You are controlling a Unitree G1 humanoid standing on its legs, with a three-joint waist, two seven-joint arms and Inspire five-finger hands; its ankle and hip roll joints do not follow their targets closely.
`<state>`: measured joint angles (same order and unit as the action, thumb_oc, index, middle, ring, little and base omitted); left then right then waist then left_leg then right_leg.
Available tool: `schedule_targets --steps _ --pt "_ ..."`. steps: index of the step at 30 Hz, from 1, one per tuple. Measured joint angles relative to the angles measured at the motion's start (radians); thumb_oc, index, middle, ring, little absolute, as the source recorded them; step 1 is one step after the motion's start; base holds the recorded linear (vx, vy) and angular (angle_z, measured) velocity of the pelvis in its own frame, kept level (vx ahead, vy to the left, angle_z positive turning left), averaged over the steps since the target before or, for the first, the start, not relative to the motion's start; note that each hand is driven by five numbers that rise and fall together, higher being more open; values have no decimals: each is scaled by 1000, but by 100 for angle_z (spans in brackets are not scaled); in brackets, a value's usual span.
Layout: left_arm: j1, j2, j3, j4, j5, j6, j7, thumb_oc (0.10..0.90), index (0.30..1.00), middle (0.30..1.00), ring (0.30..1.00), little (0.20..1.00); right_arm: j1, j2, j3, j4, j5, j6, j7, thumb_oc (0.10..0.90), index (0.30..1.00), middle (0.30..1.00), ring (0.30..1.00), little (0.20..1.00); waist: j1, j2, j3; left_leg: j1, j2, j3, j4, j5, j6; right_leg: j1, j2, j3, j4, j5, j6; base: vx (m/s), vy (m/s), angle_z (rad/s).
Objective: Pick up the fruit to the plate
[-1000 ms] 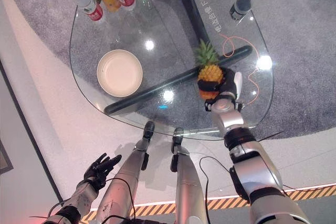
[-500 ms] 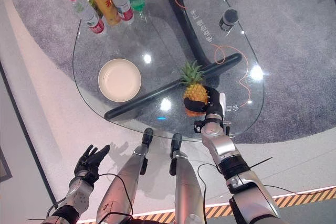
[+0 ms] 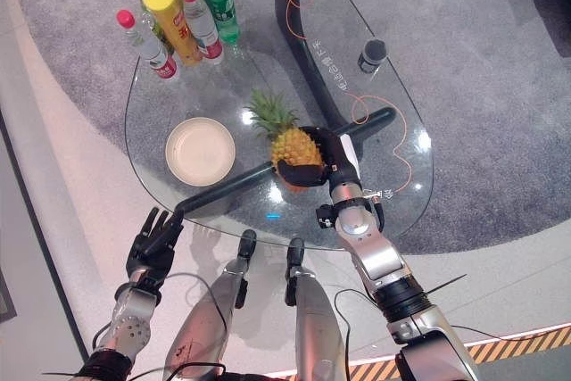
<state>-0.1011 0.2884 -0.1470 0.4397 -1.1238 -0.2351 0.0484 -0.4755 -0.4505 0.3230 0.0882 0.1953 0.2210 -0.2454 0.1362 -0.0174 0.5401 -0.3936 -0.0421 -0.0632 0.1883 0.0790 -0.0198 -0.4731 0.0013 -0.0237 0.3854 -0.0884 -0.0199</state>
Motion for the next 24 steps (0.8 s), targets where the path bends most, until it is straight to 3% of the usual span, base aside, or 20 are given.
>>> schedule_targets --steps 4,7,13,24 --pt "1 21 -3 -105 -20 52 -8 800 900 900 900 900 2 -34 13 -29 -1 -8 55 100 300 300 300 200 2 5 3 15 -1 -2 -12 2 -2 11 -1 -5 -5 -1 0 7 -29 1" --pt "15 38 -7 -185 -111 98 -19 800 900 900 900 900 16 -50 15 -54 -22 -13 78 100 300 300 300 200 2 6 3 17 0 -12 -15 2 -2 19 -2 -18 -10 -2 0 6 -48 10" --pt "18 80 -63 -344 -183 144 -27 800 900 900 900 900 21 -87 56 -98 -40 -14 128 100 300 300 300 200 22 6 3 18 1 -31 -28 5 -8 25 0 -36 -21 -6 -5 13 -44 9" --pt "-27 156 -121 -422 -223 212 -41 800 900 900 900 900 15 -94 156 -99 -40 -15 155 100 300 300 300 200 30 6 4 18 -5 -65 -31 6 -9 49 -5 -70 -40 -7 -5 16 -24 9"
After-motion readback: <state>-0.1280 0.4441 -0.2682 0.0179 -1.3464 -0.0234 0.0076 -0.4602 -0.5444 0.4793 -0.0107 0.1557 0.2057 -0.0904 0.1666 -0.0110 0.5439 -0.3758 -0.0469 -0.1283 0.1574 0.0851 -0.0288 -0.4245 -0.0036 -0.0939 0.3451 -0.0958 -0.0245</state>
